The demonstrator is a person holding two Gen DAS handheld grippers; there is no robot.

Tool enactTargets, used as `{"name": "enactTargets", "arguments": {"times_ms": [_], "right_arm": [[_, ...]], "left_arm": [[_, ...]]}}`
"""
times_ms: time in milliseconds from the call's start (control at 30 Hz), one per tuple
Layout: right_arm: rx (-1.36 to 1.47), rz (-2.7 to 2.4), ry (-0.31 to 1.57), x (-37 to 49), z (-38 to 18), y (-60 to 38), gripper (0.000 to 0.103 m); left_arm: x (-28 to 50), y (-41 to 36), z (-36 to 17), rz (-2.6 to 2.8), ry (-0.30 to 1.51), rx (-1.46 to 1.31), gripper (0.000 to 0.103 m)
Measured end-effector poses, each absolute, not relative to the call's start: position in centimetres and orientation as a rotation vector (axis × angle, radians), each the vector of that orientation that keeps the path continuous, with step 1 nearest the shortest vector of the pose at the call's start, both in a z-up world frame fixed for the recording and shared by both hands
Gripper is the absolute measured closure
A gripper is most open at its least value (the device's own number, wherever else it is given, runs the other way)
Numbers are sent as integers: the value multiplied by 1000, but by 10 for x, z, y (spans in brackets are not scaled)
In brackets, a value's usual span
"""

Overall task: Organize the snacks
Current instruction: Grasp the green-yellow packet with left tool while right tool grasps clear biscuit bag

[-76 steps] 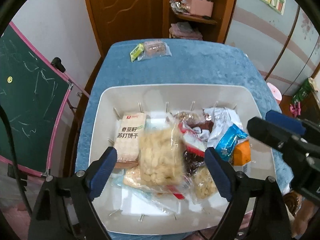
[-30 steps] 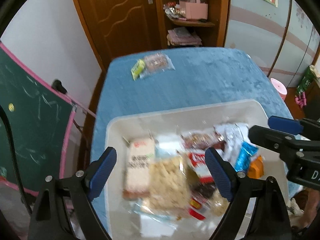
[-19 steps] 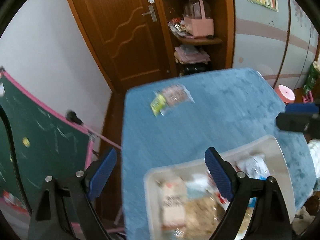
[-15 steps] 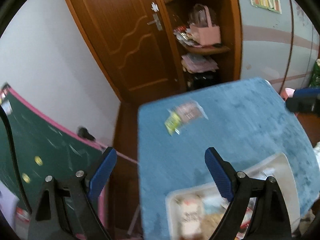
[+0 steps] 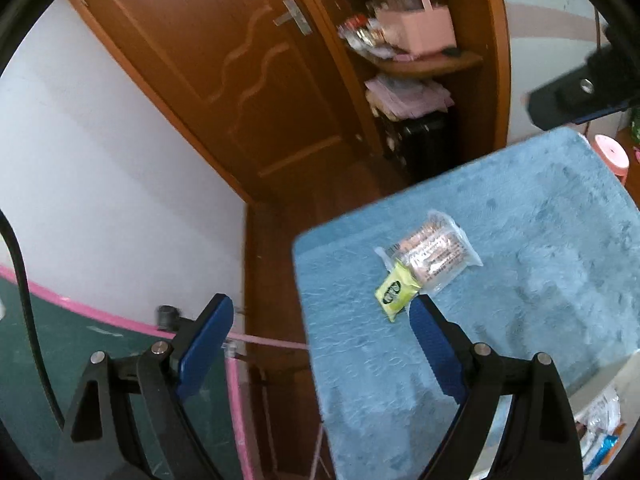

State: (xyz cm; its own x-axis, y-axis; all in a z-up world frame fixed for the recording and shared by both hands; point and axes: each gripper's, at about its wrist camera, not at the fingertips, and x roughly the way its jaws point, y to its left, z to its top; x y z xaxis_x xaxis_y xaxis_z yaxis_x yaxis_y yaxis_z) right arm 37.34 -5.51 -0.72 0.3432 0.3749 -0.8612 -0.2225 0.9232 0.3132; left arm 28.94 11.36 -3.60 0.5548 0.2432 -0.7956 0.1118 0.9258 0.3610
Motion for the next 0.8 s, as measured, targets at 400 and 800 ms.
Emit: {"name": "enactTargets", "arguments": {"times_ms": [400, 800], "right_arm": [[190, 395, 1333, 431, -144, -20, 42], [291, 444, 1353, 450, -182, -16, 42]], "left_arm": [[335, 114, -168, -43, 1098, 436, 14], [357, 124, -205, -98, 1058, 302, 14]]}}
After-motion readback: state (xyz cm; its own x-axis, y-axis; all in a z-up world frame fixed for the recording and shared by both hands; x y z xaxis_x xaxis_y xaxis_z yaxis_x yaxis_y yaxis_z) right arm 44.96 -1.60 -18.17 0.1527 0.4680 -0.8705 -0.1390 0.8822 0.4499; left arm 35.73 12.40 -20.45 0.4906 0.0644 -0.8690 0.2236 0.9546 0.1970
